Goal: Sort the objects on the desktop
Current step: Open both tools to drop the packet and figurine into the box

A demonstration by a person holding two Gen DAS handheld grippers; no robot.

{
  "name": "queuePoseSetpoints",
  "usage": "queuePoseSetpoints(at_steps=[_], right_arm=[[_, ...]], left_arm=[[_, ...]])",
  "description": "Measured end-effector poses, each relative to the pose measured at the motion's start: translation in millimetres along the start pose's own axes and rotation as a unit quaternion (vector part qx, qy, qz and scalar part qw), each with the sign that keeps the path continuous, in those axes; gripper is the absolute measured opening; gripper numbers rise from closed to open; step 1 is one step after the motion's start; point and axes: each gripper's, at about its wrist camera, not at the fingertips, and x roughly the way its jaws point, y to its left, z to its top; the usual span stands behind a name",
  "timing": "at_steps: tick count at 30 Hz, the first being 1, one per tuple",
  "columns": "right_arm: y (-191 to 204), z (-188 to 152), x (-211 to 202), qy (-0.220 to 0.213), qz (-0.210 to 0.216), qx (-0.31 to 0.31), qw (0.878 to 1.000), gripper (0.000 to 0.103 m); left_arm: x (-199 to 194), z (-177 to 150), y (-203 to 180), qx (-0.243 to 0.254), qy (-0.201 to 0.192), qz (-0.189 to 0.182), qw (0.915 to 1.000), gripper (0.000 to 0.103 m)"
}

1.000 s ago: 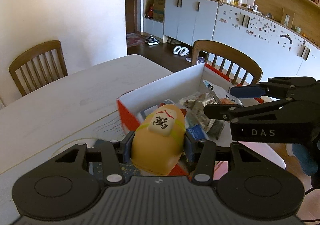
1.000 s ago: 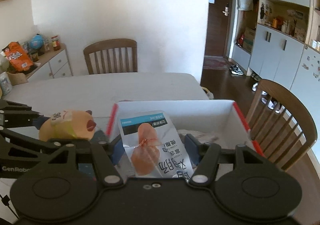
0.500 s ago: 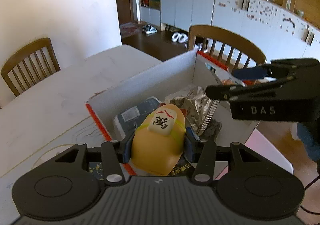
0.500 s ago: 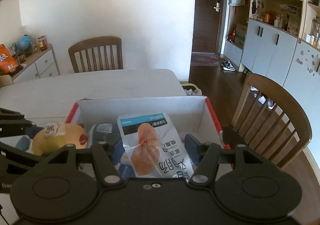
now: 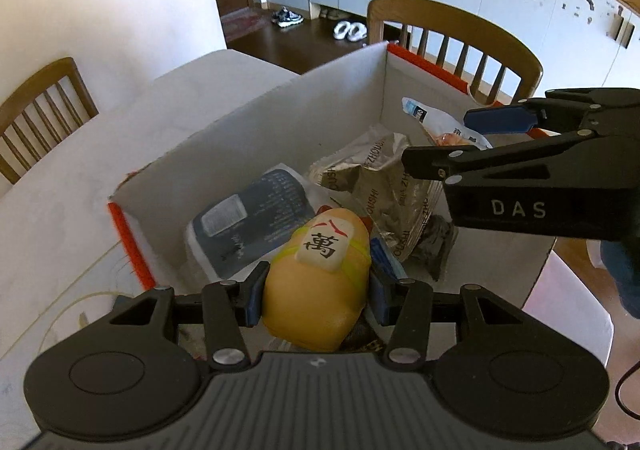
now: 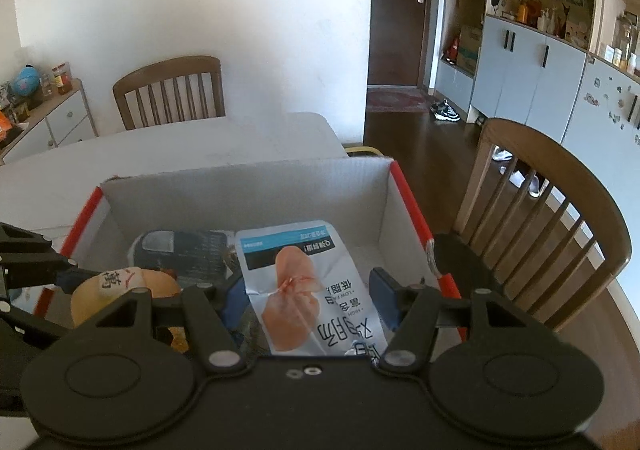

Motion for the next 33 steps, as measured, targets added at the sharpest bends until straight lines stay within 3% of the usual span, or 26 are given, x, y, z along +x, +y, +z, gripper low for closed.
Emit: queuePoseSetpoints(at_steps=[12, 20, 33], right_arm=[[-7.5, -24.9, 6.3, 0.014, -0.006, 0.017, 1.0, 0.063], [-7.4, -25.4, 1.7, 0.018, 0.0, 0.014, 1.0, 0.063], [-6.6, -25.7, 1.1, 0.019, 0.007, 0.01, 1.0, 0.069]], left_arm=[[22.5, 4.5, -12.4, 0.028, 0.026, -0.013, 0.9992, 0.048], [28.1, 3.9, -15.5, 0.039, 0.043, -0.03, 0.9979, 0.048], [35.9, 6.5, -13.0, 0.041, 0.061, -0.029, 0.9969, 0.054]])
